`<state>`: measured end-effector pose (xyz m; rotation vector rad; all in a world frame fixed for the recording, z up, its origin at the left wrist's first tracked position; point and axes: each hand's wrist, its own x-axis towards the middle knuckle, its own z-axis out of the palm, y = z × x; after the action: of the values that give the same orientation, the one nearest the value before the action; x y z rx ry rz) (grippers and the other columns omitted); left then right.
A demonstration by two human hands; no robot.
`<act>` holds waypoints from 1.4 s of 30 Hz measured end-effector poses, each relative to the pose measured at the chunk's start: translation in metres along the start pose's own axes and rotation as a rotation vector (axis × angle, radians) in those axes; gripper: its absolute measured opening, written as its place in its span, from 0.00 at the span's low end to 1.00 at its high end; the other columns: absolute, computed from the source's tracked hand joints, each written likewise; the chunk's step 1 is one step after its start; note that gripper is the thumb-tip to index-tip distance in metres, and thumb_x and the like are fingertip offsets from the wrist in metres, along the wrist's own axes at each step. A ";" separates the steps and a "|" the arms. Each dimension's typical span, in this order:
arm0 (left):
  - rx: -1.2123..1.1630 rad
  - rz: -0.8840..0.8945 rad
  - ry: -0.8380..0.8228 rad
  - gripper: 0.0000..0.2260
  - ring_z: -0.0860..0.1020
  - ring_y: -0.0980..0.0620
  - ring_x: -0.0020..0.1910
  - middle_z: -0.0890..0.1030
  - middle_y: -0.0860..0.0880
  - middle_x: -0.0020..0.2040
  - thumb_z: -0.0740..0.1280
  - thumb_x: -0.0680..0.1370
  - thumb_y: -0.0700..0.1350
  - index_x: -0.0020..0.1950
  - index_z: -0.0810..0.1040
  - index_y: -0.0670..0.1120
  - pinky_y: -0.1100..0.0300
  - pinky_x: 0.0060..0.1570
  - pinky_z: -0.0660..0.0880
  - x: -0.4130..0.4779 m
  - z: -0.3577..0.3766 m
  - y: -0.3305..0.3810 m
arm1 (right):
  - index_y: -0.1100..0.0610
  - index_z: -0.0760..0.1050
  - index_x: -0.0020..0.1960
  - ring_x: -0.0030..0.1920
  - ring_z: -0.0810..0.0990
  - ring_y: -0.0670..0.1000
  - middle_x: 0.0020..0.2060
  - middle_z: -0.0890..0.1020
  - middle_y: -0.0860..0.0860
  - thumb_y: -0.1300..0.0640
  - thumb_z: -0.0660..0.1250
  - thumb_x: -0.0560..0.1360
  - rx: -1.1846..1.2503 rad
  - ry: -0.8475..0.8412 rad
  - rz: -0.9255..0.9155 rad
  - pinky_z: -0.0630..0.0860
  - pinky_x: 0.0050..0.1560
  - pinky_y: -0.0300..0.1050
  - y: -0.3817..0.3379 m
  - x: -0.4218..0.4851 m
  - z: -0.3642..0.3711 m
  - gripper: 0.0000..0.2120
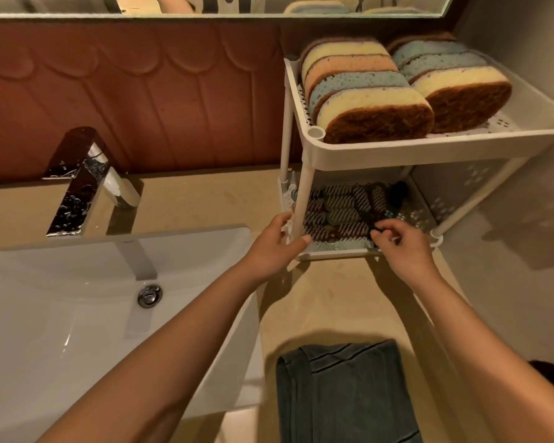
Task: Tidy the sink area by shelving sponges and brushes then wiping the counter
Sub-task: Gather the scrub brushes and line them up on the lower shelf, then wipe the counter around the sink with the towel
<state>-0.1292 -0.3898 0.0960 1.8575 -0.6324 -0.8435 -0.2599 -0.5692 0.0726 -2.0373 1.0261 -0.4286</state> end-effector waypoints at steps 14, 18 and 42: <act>0.615 0.360 -0.254 0.13 0.71 0.44 0.59 0.75 0.42 0.61 0.58 0.80 0.45 0.62 0.72 0.42 0.53 0.60 0.66 -0.111 0.047 -0.086 | 0.51 0.63 0.72 0.74 0.56 0.55 0.74 0.62 0.53 0.40 0.44 0.73 -0.580 -0.183 -0.113 0.51 0.72 0.50 0.043 -0.191 0.035 0.31; 0.829 0.330 -0.217 0.23 0.65 0.43 0.70 0.67 0.42 0.71 0.59 0.77 0.47 0.71 0.63 0.42 0.52 0.69 0.63 -0.132 0.075 -0.104 | 0.51 0.55 0.75 0.76 0.52 0.59 0.75 0.56 0.57 0.38 0.41 0.73 -0.757 -0.166 -0.082 0.50 0.72 0.56 0.057 -0.220 0.047 0.34; 1.089 0.306 -0.112 0.29 0.38 0.51 0.76 0.38 0.45 0.77 0.44 0.81 0.55 0.76 0.38 0.44 0.59 0.71 0.36 -0.046 0.026 -0.112 | 0.55 0.66 0.71 0.69 0.68 0.63 0.69 0.69 0.61 0.44 0.49 0.75 -0.834 0.023 -0.096 0.65 0.65 0.62 0.030 -0.132 0.121 0.28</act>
<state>-0.1713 -0.3254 -0.0012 2.5427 -1.6243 -0.3911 -0.2841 -0.4150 -0.0201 -2.8238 1.2538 -0.0559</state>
